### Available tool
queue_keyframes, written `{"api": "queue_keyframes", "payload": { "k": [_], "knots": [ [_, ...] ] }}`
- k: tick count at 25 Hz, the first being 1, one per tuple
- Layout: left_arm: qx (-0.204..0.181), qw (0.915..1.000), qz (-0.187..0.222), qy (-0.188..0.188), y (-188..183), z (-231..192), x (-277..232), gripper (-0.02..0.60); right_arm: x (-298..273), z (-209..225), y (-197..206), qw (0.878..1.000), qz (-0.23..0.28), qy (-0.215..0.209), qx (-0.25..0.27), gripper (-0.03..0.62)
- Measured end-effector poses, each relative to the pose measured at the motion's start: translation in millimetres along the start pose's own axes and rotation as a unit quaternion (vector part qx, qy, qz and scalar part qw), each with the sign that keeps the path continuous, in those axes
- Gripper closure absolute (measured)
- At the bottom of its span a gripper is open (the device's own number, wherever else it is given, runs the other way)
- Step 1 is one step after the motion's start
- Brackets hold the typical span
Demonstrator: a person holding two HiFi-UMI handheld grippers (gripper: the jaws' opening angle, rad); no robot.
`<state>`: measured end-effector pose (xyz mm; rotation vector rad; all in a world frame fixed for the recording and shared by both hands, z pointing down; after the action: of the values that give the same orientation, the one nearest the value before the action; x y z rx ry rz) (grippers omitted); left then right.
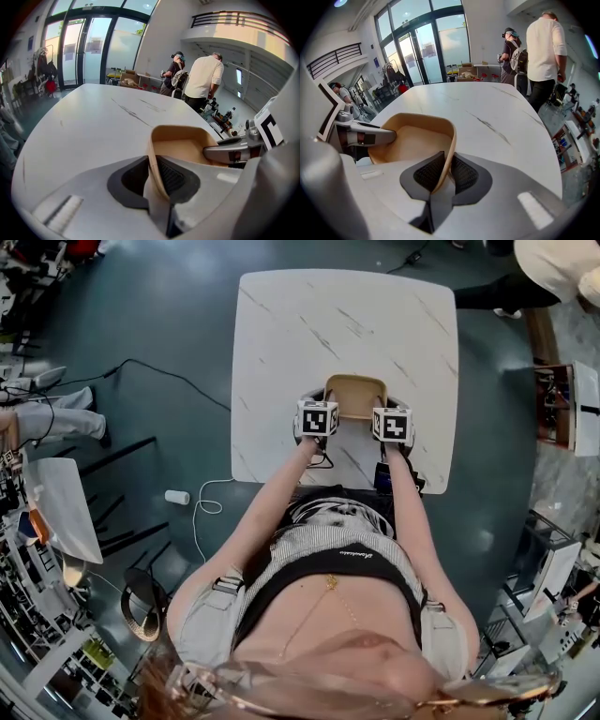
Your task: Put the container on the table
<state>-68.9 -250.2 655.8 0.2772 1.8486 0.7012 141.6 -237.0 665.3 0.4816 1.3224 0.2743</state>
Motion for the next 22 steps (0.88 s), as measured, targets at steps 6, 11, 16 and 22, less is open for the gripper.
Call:
{"api": "queue_keyframes", "payload": {
  "k": [6, 11, 16, 22],
  "knots": [
    [0.0, 1.0, 0.001, 0.001, -0.8, -0.6, 0.0, 0.538, 2.7, -0.3, -2.0, 1.0, -0.002, 0.004, -0.001, 0.523],
    [0.002, 1.0, 0.002, 0.001, 0.1, -0.7, -0.1, 0.538, 1.5, -0.4, -1.2, 1.0, -0.001, -0.001, -0.002, 0.523],
    [0.003, 1.0, 0.003, 0.0, -0.6, -0.2, 1.7, 0.538, 7.2, -0.5, -3.8, 1.0, 0.0, 0.007, -0.001, 0.523],
    [0.002, 1.0, 0.001, -0.001, -0.3, -0.1, 1.8, 0.538, 0.6, 0.1, -0.1, 1.0, 0.005, -0.005, -0.003, 0.523]
  ]
}}
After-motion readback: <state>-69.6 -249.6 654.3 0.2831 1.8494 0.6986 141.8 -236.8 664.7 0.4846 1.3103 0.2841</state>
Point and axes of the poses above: the fingertips, and each gripper's own axes: x backward along the fingers, z to its right, y out of its underside, the point moved 10 cm from there along x, backward along the fingers, and after that the axes turned 4 degrees about -x, right-handed, at the moved point
